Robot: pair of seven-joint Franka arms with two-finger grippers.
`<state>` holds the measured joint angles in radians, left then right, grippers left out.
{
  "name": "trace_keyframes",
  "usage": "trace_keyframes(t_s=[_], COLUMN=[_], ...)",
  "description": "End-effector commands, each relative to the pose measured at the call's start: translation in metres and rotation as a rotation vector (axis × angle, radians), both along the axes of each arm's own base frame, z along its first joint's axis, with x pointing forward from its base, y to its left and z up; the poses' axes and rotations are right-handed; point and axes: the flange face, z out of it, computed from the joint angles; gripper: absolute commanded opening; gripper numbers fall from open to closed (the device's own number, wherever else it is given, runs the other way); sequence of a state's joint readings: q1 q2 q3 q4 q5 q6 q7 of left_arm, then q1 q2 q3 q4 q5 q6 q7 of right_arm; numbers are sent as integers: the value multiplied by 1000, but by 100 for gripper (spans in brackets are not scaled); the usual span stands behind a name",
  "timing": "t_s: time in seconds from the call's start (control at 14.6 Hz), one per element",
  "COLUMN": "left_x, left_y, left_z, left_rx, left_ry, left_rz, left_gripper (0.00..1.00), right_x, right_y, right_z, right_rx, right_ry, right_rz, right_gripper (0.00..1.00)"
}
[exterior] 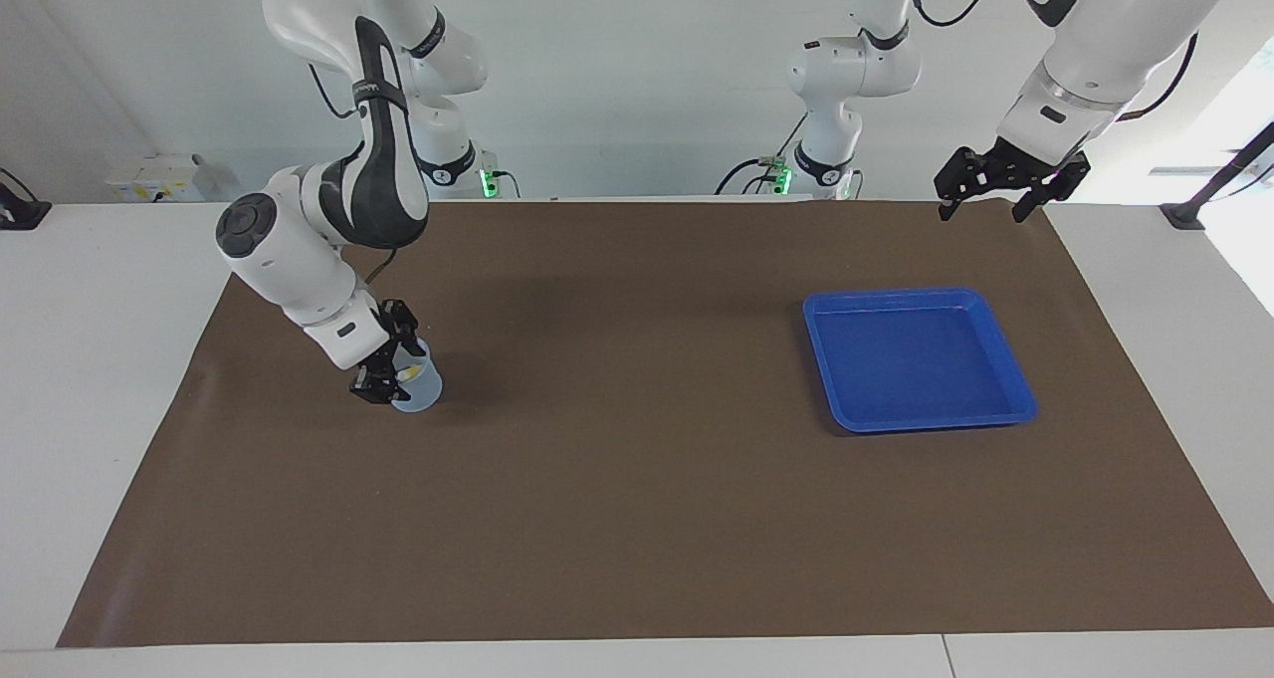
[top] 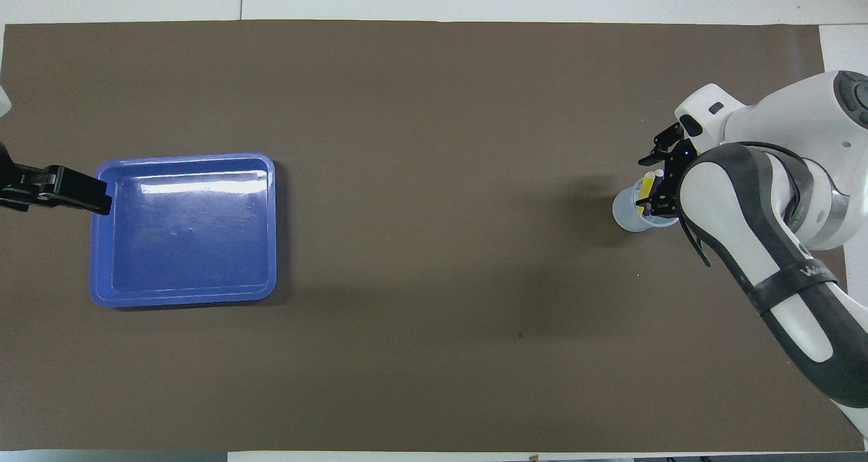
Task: Right arm passes pens to left for tray arrangement
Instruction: 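Grasp the yellow pen from the white cup with the right gripper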
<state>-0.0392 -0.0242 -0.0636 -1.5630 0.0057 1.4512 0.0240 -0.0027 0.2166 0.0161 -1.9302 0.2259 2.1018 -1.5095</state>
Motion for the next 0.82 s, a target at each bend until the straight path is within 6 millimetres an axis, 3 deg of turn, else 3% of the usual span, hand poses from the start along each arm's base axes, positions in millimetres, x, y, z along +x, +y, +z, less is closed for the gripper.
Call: trace_keyframes(t_s=[0.0, 0.41, 0.75], left_x=[-5, -5, -5], left_y=[-1, -1, -2], left_z=[4, 5, 4], left_rx=[-10, -10, -10], left_ry=[-4, -5, -4], left_rz=[2, 2, 2], left_gripper=[100, 100, 100], right_x=[-6, -5, -6], right_y=[-3, -9, -12], right_z=[5, 7, 6], right_rx=[23, 22, 23], right_ry=[-12, -13, -8], right_rz=[-10, -16, -24], right_gripper=[71, 61, 27])
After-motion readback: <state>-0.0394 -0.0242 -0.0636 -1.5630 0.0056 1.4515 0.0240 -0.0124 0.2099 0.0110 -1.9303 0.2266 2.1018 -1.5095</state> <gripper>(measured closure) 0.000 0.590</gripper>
